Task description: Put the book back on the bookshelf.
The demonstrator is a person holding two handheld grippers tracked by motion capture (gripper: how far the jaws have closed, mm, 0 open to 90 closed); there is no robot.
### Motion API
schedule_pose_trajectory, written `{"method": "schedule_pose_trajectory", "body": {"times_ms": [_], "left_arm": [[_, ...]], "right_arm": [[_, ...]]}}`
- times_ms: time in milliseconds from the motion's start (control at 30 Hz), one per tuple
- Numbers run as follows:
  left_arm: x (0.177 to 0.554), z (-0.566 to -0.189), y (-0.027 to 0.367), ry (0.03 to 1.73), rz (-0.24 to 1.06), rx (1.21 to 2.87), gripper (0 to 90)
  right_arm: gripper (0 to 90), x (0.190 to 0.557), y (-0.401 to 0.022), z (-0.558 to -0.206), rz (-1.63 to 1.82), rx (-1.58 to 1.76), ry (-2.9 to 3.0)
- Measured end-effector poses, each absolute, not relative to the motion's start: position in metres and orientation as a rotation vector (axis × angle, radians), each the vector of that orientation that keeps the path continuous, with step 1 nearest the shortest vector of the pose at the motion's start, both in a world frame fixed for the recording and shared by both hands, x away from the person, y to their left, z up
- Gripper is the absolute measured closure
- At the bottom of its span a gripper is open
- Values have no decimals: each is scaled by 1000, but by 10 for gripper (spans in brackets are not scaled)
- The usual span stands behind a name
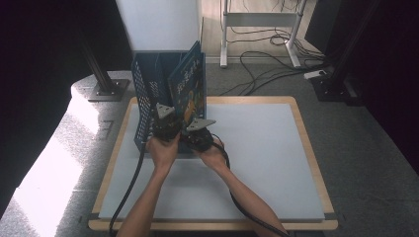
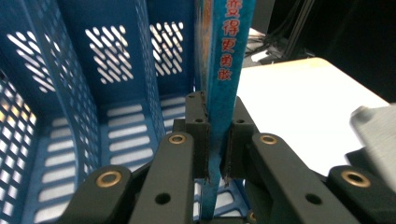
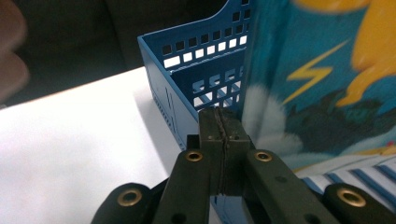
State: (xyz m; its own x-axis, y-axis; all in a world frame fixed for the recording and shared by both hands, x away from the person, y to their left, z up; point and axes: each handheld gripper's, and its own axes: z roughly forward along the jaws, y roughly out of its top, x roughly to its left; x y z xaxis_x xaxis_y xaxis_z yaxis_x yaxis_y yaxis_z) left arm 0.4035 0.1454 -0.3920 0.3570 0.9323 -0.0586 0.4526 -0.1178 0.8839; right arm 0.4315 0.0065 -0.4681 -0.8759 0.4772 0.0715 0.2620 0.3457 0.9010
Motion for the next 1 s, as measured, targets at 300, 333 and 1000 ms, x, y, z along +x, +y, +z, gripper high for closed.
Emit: {"method": "schedule_pose_trajectory", "body": {"times_ms": [300,333,1000], "left_arm": [[413,-409,150,1263,612,1757,832],[414,-411,150,1267,607,1764,831],[404,-413,163,1213,604,1791,517]], "right_arm": [[793,429,-4,-471,1596,692,2383],[788,429,-6,-471,1596,695,2376],[538,420,-40,-465,1612,628,2384]]}}
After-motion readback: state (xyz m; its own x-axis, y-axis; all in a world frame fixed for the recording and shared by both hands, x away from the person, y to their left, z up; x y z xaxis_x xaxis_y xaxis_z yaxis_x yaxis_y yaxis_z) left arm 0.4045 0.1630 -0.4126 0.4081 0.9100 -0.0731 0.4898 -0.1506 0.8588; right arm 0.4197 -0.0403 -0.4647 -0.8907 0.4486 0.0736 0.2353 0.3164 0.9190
